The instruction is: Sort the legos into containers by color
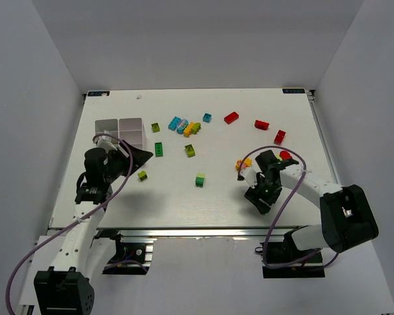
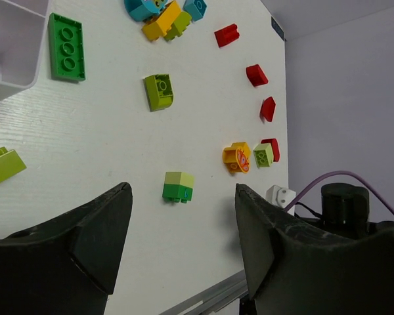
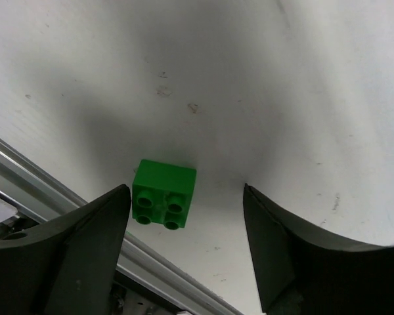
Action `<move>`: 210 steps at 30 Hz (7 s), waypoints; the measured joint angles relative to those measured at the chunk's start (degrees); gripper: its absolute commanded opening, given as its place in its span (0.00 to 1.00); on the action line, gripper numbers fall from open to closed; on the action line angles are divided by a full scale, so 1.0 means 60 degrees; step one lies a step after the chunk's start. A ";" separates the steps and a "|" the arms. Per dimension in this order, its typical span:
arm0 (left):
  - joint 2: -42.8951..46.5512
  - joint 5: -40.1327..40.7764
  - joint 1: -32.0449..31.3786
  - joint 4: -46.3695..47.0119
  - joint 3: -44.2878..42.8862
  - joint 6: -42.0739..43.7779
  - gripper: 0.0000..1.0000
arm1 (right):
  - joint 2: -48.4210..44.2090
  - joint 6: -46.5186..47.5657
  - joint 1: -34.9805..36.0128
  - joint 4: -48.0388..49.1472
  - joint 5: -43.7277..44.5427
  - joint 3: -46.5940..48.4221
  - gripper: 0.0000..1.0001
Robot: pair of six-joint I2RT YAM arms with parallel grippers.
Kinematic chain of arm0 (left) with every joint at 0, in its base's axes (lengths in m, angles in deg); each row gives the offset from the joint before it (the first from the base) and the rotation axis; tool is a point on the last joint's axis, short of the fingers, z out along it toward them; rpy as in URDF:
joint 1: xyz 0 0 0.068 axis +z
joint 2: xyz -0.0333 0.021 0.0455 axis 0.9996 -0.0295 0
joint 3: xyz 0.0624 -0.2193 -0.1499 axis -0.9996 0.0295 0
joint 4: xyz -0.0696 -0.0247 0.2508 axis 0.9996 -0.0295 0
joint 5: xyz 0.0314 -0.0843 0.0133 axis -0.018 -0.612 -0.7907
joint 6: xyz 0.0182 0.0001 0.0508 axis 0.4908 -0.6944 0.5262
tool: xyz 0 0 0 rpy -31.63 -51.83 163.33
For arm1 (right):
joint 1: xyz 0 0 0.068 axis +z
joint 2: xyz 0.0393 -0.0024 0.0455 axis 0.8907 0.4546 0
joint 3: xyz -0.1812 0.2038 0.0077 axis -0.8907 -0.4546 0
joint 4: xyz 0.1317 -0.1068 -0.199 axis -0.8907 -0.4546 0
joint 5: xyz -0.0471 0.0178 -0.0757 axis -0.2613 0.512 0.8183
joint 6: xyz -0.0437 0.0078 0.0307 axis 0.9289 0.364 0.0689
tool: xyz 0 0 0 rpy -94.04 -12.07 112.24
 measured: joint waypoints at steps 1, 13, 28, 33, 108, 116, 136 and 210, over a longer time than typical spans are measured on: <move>0.0066 0.0007 0.0000 0.0033 0.0113 -0.0098 0.73 | 0.0000 -0.0022 0.0066 0.0080 0.0058 -0.0117 0.68; 0.0368 -0.0215 -0.0229 0.0590 0.0648 -0.0936 0.72 | -0.0091 0.0062 0.0342 0.0299 0.0127 -0.0262 0.00; -0.1191 -0.1177 -0.3563 0.5595 0.1526 -0.2980 0.72 | -0.2095 0.1486 0.0696 0.2415 -0.6998 0.2543 0.00; -0.2076 -0.1169 -0.4645 0.7501 0.1519 -0.3464 0.72 | -0.2106 0.0157 0.1286 0.4590 -0.7544 0.2255 0.00; -0.5992 -0.0929 -0.5118 1.4549 0.1690 -0.7850 0.05 | -0.1854 -0.2721 0.3231 0.9533 -0.5020 0.1519 0.89; -0.5756 -0.1413 -0.4739 1.4276 0.1694 -0.7559 0.00 | -0.1916 -0.2499 0.3271 0.9759 -0.4189 0.1417 0.89; -0.4284 0.0692 -0.0572 -0.0710 -0.4444 0.0845 0.00 | -0.2619 -0.1494 0.2994 0.8178 -0.4095 0.0772 0.00; -0.4827 0.2579 0.1625 -0.2889 -0.5982 0.3126 0.56 | 0.0328 -0.2750 0.1821 0.5661 -0.4805 0.3169 0.50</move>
